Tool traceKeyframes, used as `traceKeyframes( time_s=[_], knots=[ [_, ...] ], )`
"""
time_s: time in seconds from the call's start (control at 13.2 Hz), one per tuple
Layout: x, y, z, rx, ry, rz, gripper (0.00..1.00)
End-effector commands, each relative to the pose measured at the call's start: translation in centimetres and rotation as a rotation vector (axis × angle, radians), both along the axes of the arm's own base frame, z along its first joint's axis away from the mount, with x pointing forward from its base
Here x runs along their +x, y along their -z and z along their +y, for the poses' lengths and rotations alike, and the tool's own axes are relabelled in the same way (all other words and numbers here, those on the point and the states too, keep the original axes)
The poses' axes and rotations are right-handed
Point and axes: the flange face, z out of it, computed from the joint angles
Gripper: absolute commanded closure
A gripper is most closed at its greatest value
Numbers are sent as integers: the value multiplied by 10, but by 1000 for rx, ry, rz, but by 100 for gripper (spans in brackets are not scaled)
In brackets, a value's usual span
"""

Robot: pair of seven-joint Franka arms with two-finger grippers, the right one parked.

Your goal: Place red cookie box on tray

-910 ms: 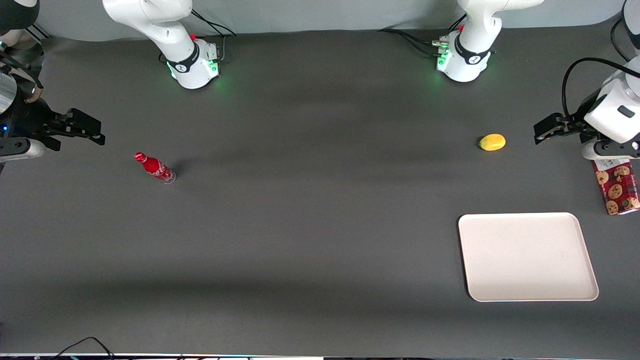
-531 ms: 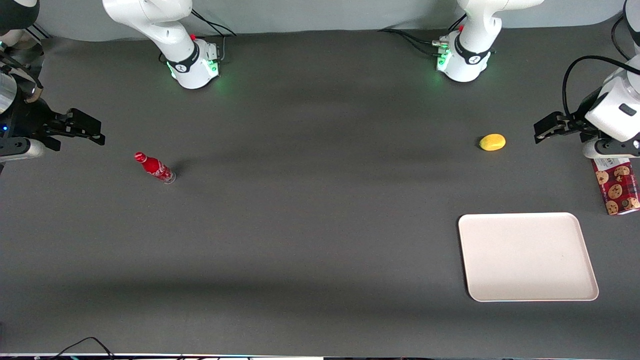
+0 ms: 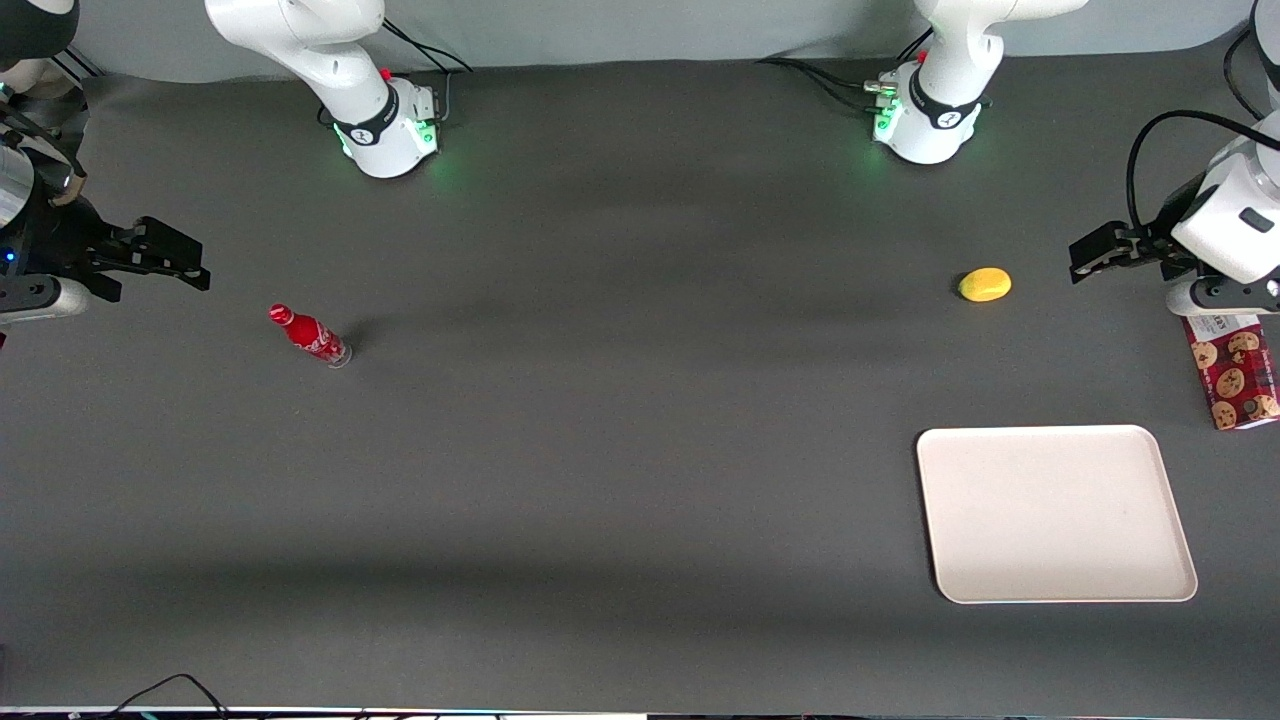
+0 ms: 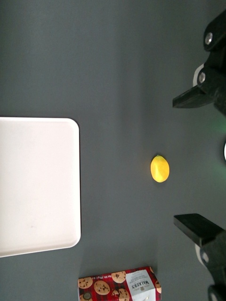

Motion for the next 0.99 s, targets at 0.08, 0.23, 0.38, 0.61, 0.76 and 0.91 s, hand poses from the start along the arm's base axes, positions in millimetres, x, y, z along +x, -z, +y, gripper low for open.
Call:
traceKeyframes(
  time_s=[0.08, 0.23, 0.38, 0.61, 0.76, 0.91],
  knots=[
    [5, -5, 65, -14, -12, -9, 0],
    [2, -4, 118, -20, -25, -10, 0],
    [1, 10, 178, -28, 26, -22, 0],
    [2, 61, 261, -42, 77, 6, 0],
    [-1, 109, 319, -34, 109, 35, 0],
    [-7, 157, 362, -51, 129, 59, 0]
  ],
)
